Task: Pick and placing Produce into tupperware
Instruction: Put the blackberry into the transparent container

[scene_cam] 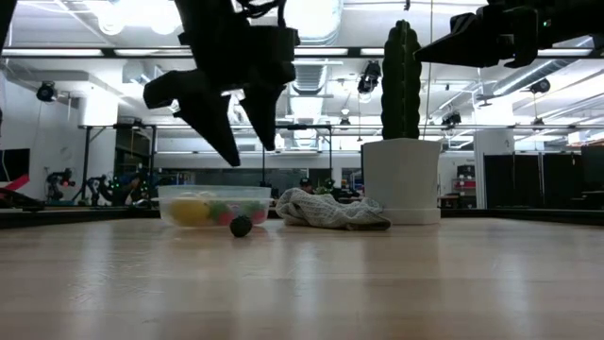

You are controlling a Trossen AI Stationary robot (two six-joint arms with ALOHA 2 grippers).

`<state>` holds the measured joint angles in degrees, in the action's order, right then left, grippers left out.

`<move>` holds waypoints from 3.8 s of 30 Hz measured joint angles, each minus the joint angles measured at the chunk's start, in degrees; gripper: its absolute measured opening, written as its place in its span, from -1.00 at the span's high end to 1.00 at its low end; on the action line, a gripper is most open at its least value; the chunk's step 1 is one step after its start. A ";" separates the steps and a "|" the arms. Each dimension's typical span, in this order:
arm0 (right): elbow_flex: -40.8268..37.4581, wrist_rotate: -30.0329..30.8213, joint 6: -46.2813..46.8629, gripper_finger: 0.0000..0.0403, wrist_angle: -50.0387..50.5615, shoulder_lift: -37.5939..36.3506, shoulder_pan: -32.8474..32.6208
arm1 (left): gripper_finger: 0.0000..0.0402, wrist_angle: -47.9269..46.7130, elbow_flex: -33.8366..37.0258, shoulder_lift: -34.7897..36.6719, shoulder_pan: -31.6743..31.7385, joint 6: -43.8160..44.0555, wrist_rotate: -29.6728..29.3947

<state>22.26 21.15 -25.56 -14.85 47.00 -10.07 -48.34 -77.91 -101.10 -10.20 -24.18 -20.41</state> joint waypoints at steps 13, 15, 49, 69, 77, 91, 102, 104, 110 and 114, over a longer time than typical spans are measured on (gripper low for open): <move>0.00 0.00 -0.02 0.96 0.02 0.02 -0.01 | -0.43 3.10 6.26 -0.02 -0.83 -5.27 2.80; 0.00 0.00 -0.07 0.96 0.02 0.02 -0.02 | -0.43 4.90 7.21 -0.02 -1.07 -7.76 2.76; -0.02 0.55 0.06 0.96 1.18 0.00 -0.02 | -0.43 11.54 7.70 -7.04 -1.11 -14.49 5.15; -0.02 0.55 0.50 0.96 1.36 0.00 -0.02 | -0.20 10.60 7.54 -7.93 1.31 -30.19 6.95; -0.02 0.55 0.50 0.96 1.36 0.02 -0.02 | -0.20 10.89 7.43 -7.93 2.74 -30.40 8.17; -0.02 0.55 0.48 0.96 1.36 0.00 -0.02 | -0.20 11.59 7.52 -7.93 2.39 -34.01 9.36; -0.02 0.72 0.46 0.96 1.36 0.00 -0.01 | -0.20 11.81 7.52 -8.16 2.28 -36.81 9.93; -0.02 1.33 0.48 0.96 1.38 0.00 -0.01 | -0.20 11.83 7.52 -8.17 2.28 -36.79 9.99; -0.02 1.45 0.46 0.96 1.38 0.00 -0.01 | -0.05 11.49 7.52 -8.22 2.28 -36.79 10.39; -0.02 1.44 0.46 0.96 1.38 0.01 -0.01 | 0.16 11.16 7.54 -8.26 2.28 -36.77 10.79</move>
<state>22.24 22.59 -25.10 -13.47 47.01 -10.08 -37.19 -70.37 -109.36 -7.92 -60.95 -9.61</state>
